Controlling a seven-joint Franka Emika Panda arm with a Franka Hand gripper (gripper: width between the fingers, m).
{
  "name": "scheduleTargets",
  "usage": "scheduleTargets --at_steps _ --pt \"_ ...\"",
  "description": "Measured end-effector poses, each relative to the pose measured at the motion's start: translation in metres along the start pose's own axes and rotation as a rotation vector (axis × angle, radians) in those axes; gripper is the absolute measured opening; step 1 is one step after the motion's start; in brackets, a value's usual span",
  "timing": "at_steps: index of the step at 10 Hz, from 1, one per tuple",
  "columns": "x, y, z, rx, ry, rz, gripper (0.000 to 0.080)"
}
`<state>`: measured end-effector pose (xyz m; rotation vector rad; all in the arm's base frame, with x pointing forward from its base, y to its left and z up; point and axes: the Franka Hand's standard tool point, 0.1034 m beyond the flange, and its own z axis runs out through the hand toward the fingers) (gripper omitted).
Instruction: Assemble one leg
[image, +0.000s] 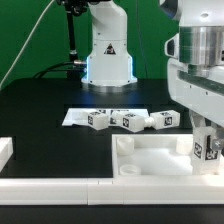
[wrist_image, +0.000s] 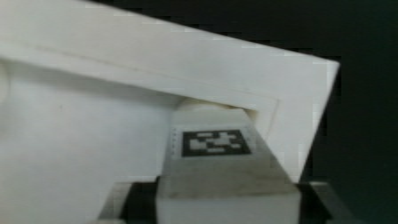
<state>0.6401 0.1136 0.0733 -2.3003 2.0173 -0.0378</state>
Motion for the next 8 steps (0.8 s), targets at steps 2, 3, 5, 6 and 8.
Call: scheduleTargets --at_steps 2,3,5,6,8 --pt "-0.0001 0.0 0.0002 0.002 0.002 0.017 0.0285" --pt "0.0008 -0.0005 0.0001 0.005 0.005 -0.058 0.0285" --pt "0.0036 -0.0048 -0.0012 0.029 0.014 -0.41 0.0604" --pt "0.0026 -0.0045 -0.0003 0.03 0.02 -0.596 0.0604" --pt "0.0029 -0.0034 0.0011 0.026 0.022 -0.797 0.0647"
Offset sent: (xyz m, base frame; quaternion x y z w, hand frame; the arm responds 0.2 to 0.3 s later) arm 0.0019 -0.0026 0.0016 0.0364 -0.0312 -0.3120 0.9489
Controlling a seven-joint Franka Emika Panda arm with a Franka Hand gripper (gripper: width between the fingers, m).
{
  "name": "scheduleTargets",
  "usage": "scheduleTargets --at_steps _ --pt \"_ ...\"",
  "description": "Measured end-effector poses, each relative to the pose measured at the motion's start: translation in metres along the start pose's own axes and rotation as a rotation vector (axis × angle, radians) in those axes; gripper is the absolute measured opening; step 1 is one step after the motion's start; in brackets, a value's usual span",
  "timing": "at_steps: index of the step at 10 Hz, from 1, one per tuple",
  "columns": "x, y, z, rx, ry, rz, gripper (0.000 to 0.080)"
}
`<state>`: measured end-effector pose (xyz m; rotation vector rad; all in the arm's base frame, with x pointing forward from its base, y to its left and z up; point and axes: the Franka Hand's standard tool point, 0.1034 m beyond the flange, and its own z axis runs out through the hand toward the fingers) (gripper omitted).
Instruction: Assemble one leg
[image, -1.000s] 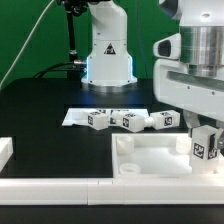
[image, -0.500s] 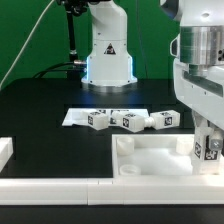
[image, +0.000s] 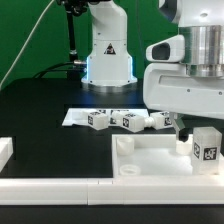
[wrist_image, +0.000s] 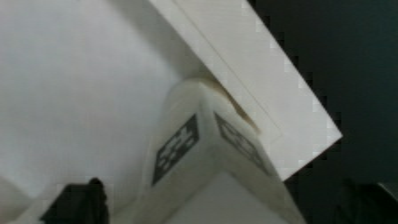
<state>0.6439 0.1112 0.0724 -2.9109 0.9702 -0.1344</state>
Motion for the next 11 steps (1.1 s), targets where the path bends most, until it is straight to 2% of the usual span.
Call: scheduleTargets --at_steps 3,5,6,8,9,11 --pt "0.0002 0.0001 0.0 -0.003 0.002 -0.246 0.0649" --pt "-0.0008 -0.0025 -0.0005 -0.022 0.012 -0.663 0.0649" --pt "-0.0008 -0.0024 -0.0004 -0.02 0.011 -0.622 0.0649" --pt "-0.0006 -0.0022 -0.0004 -0.021 0.012 -0.603 0.0388" --pt "-0.0006 -0.0023 -0.0004 -0.02 0.012 -0.541 0.0283" --pt "0.0013 -0.0005 -0.0002 -0.02 0.015 -0.393 0.0285"
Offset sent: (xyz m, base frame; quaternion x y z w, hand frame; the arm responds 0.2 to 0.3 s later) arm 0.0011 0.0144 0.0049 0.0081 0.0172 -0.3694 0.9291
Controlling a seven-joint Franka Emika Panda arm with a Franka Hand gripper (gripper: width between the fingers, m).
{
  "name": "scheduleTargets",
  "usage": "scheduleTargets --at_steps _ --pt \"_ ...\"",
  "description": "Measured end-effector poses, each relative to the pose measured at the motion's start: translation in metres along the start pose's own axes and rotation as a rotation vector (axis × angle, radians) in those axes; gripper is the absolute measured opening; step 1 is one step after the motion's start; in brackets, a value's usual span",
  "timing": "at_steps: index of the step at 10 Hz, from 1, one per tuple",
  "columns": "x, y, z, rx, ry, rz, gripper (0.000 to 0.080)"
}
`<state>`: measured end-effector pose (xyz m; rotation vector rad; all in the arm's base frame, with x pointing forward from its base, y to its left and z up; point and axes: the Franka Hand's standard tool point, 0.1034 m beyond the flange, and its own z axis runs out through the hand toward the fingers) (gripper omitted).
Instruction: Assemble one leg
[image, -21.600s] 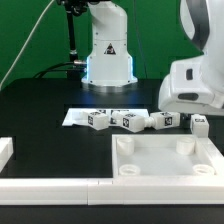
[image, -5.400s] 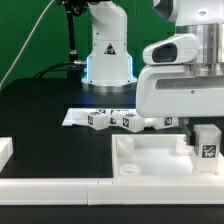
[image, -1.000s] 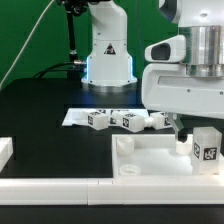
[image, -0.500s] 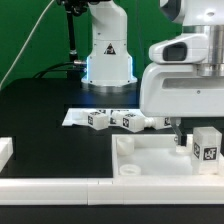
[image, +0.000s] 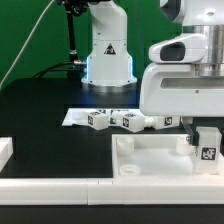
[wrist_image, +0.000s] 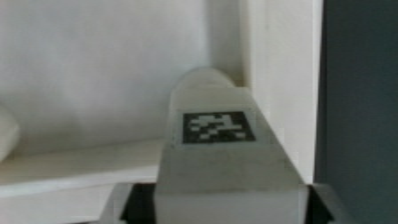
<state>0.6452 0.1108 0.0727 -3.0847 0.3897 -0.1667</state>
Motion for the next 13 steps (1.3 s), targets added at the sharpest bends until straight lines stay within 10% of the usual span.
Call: scheduleTargets --at_steps 13 --pt "-0.0064 0.0048 -0.0003 -0.019 -0.029 1.476 0.0285"
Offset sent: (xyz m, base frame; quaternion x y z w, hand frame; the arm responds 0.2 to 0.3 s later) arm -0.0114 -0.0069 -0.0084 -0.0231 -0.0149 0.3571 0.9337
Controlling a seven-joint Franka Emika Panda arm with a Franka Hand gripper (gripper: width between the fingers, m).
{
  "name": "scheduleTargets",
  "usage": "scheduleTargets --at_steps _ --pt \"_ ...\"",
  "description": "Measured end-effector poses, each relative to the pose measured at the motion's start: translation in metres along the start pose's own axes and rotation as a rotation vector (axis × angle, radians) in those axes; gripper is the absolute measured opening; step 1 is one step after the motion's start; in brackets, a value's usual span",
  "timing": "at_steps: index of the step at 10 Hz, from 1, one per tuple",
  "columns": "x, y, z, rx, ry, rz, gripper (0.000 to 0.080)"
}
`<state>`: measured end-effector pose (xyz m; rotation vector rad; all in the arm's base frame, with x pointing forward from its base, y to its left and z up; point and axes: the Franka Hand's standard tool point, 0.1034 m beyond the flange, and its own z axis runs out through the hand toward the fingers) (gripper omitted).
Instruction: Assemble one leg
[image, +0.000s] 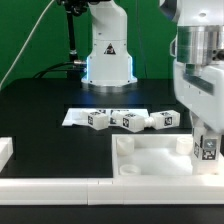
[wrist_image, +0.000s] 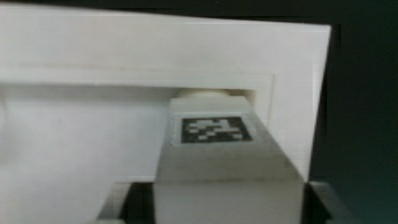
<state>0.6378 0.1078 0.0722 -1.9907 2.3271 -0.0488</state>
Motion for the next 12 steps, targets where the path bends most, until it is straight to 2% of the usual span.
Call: scheduleTargets --at_steps 2,5,6,7,8,9,10,12 --pt "0.002 -0.002 0.0 0.0 -0.026 0.191 0.0285" --pt "0.002 -0.002 0.0 0.0 -0.032 0.188 0.0287" --pt "0.001 -0.002 0.0 0.0 -0.032 0.184 0.0341" --pt "0.001 -0.002 -0.001 0.002 -0.033 0.182 0.0527" --pt "-0.001 -0.007 -0.012 0.018 -0.045 0.145 0.0527" --pt "-0.001 -0.011 -0.029 0.037 -0.062 0.123 0.0627" --pt "-0.001 -0.013 -0.035 0.043 -0.068 0.117 0.0627" --pt "-0.001 -0.011 -0.031 0.038 -0.064 0.115 0.0645"
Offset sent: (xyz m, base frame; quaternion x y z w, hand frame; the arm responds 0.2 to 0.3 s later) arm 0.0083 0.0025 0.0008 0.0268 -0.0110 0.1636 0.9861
